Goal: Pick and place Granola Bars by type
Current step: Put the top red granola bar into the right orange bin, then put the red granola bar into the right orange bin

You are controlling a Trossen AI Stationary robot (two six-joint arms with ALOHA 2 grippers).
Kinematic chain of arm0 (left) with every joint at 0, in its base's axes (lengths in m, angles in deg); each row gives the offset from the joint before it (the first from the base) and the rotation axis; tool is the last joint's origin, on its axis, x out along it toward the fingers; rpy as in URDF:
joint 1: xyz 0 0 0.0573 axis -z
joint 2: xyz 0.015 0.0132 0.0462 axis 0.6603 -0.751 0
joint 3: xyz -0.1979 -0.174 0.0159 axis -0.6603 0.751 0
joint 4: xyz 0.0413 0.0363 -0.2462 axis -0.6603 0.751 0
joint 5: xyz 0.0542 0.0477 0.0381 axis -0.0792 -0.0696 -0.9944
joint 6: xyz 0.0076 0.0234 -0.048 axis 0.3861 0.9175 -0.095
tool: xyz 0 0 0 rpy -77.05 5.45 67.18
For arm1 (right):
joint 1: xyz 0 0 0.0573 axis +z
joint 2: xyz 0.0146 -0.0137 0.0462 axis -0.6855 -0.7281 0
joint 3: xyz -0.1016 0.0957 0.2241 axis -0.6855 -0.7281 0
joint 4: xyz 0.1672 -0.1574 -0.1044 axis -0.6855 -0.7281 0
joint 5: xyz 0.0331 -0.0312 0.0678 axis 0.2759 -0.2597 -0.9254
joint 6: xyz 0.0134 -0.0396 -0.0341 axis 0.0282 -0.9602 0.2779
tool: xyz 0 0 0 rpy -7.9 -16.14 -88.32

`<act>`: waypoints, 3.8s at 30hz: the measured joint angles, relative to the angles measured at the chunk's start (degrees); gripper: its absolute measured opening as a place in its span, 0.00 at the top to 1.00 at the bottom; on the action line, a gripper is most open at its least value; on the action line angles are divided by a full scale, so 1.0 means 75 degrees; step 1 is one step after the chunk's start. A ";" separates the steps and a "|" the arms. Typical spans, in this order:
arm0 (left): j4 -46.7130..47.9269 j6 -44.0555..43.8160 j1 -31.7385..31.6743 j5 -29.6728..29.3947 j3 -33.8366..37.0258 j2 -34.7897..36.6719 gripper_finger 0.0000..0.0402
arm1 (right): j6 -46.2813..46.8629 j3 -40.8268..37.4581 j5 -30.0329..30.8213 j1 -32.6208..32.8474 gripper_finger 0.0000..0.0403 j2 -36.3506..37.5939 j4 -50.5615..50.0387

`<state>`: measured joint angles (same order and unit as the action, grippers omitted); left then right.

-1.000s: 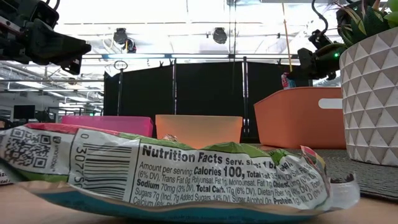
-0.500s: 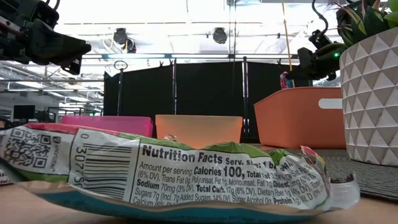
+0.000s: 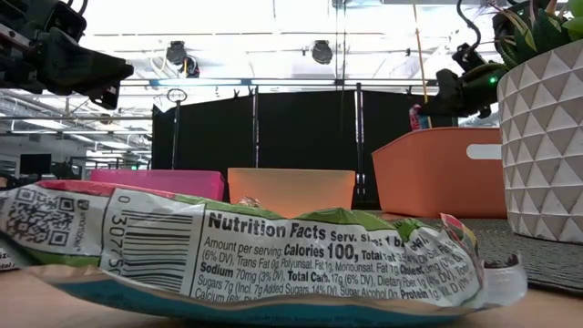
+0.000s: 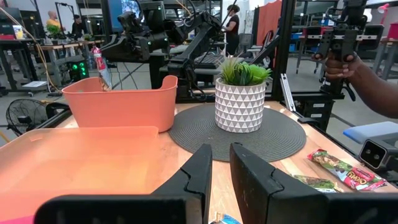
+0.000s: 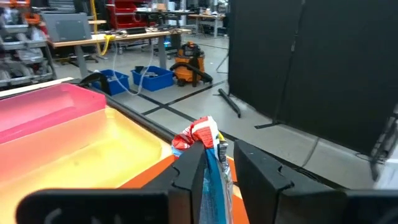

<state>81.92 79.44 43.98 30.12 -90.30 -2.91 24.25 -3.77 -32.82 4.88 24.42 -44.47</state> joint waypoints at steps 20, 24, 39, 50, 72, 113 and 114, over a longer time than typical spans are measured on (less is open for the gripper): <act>0.0003 0.0000 -0.0002 0.0003 0.0002 0.0003 0.84 | 0.0414 0.0000 -0.0355 0.0003 0.50 0.0001 -0.0011; 0.0001 0.0000 -0.0002 0.0003 0.0000 0.0000 0.84 | 0.0734 -0.0001 -0.1253 0.0043 0.48 0.0001 0.0022; 0.0003 0.0000 0.0000 0.0002 0.0003 0.0000 0.84 | 0.1898 -0.0006 -0.4358 0.2762 0.53 -0.0005 0.1254; -0.0413 -0.0003 -0.0001 0.0000 0.0003 0.0000 0.84 | 0.1129 -0.0006 -0.3503 0.5440 0.58 0.0001 0.2021; -0.1402 0.0434 0.0000 0.0005 0.0000 0.0000 0.84 | -0.0794 -0.0009 -0.1114 0.7800 0.61 0.2270 -0.1149; -0.2008 -0.1659 0.0061 0.0209 0.0000 -0.0419 0.84 | -0.1200 -0.1125 0.0259 0.7775 0.68 0.4466 -0.1886; -0.2084 -0.1636 0.0112 0.0143 0.0000 -0.0632 0.85 | -0.1200 -0.1125 0.0262 0.7775 0.68 0.4466 -0.1886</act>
<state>66.30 67.17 44.82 31.19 -90.30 -7.65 15.25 -12.20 -30.86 63.20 57.92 -58.61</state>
